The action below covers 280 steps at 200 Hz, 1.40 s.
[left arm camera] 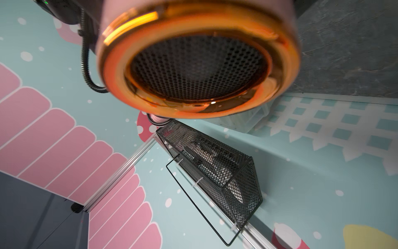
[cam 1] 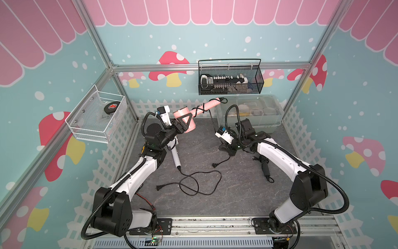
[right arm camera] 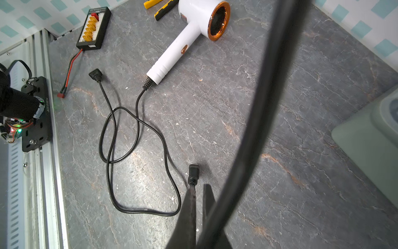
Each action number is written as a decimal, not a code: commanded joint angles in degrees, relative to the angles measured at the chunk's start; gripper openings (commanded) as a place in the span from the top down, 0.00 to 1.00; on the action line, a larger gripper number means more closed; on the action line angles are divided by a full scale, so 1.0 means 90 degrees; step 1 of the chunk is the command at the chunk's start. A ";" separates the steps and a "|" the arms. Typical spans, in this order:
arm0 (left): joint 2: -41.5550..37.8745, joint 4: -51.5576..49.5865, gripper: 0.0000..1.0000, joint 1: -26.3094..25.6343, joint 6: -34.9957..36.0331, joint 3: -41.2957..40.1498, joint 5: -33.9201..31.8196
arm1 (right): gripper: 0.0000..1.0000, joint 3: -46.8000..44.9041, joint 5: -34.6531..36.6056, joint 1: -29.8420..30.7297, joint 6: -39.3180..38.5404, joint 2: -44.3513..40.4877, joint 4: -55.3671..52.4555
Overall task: Wrap the cord around the hair dryer
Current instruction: Wrap the power cord around the hair dryer.
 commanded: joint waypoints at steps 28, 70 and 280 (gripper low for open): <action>-0.0188 -0.2091 1.00 0.0083 0.1858 0.1202 -0.1046 | 1.00 0.1189 0.1098 0.0522 -0.0461 -0.0396 -0.1906; 0.0008 -0.3559 1.00 -0.0129 0.2743 0.1618 -0.0875 | 1.00 0.2284 0.1854 0.0704 -0.0704 -0.0429 -0.2699; 0.0063 -0.5566 1.00 -0.1935 0.4600 0.1867 0.2244 | 1.00 0.5096 0.1824 -0.0086 -0.3042 0.1567 -0.3189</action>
